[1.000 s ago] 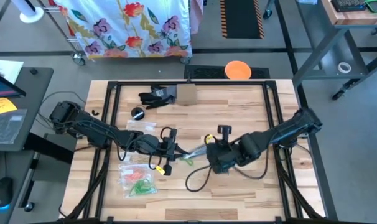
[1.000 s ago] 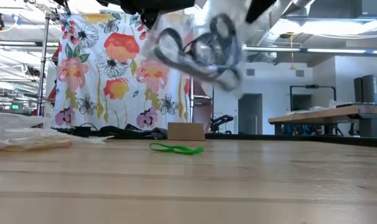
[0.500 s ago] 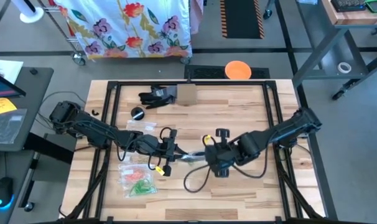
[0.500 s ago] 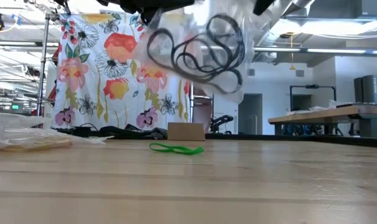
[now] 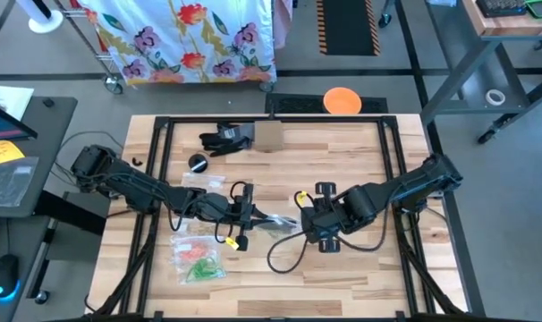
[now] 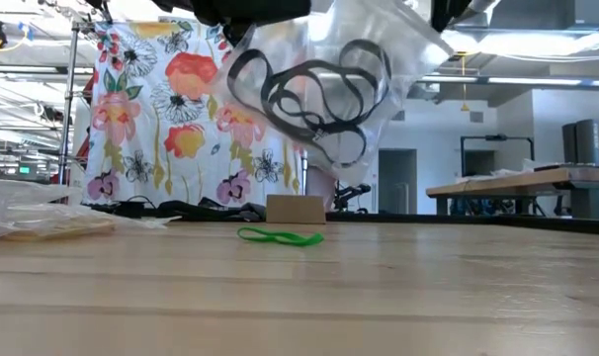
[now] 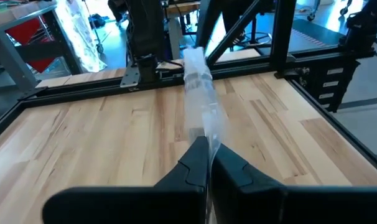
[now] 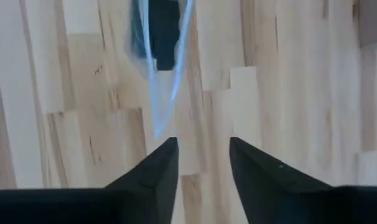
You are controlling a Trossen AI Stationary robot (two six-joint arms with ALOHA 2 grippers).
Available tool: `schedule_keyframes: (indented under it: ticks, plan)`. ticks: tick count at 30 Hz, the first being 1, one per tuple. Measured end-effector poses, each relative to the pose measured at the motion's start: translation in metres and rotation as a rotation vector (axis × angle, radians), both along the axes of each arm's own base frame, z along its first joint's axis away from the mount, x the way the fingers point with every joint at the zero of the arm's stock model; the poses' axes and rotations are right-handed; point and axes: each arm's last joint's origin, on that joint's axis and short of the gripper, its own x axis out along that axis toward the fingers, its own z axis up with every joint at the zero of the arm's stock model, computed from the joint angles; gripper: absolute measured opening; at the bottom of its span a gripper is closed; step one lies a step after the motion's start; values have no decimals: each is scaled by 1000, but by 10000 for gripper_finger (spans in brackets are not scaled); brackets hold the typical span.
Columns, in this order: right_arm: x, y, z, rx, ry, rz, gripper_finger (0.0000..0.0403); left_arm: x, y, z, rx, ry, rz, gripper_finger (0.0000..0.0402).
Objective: Sort rubber bands
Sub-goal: Close the transparent zip bag
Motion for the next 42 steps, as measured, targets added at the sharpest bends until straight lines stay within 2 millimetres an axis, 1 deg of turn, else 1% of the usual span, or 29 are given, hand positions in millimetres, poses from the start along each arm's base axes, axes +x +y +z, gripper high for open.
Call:
schedule_keyframes:
  ticks: [2, 4, 7, 8, 10, 12, 14, 15, 18, 20, 22, 25, 27, 29, 31, 33, 35, 38, 40, 42]
  plan:
    - [-1, 1, 7, -55, -71, 25, 159, 0, 0, -1, 3, 11, 0, 0]
    - [-8, -3, 21, -106, -174, 0, 159, 0, 0, -1, 4, 12, 0, 0]
    - [-33, -15, 38, -170, -328, -59, 158, 0, 0, -1, 11, 10, -3, 0]
    - [-44, -19, 39, -184, -391, -87, 157, -1, -1, -1, 13, 11, -6, 0]
    - [-63, -28, 32, -163, -531, -135, 155, -1, -2, -1, 19, 10, -10, 0]
    - [-79, -36, 15, -94, -698, -157, 153, -1, -3, -1, 36, 8, -18, 0]
    - [-89, -43, -9, -30, -879, -140, 153, -1, -3, -1, 41, 10, -36, 0]
    - [-93, -46, -22, -6, -963, -118, 153, -1, -4, -1, 41, 10, -47, 0]
    - [-100, -55, -70, 59, -1142, -88, 153, 0, 0, 0, 39, 3, -38, 0]
    - [-103, -60, -91, 140, -1230, -81, 153, 1, 2, 0, 36, -6, -29, 0]
    - [-104, -63, -101, 201, -1272, -47, 153, 2, 5, 1, 37, -16, -19, 0]
    - [-100, -62, -103, 232, -1284, 25, 154, 5, 12, 1, 31, -26, -4, 0]
    - [-96, -60, -101, 232, -1302, 57, 159, 12, 16, -3, 3, -51, -11, 0]
    - [-89, -60, -101, 210, -1290, 66, 168, 22, 19, -15, -19, -50, -31, 0]
    - [-83, -61, -104, 181, -1265, 67, 184, 33, 22, -31, -28, -44, -51, 0]
    - [-77, -63, -102, 174, -1269, 54, 208, 40, 26, -42, -48, -63, -35, 0]
    - [-72, -63, -103, 189, -1257, 65, 235, 44, 31, -44, -80, -101, -18, 0]
    - [-63, -63, -111, 183, -1211, 72, 269, 47, 33, -45, -118, -120, -17, 0]
    - [-56, -64, -114, 174, -1191, 67, 284, 47, 33, -48, -138, -103, -19, 0]
    - [-47, -63, -116, 170, -1177, 64, 290, 47, 32, -47, -156, -102, -18, 0]
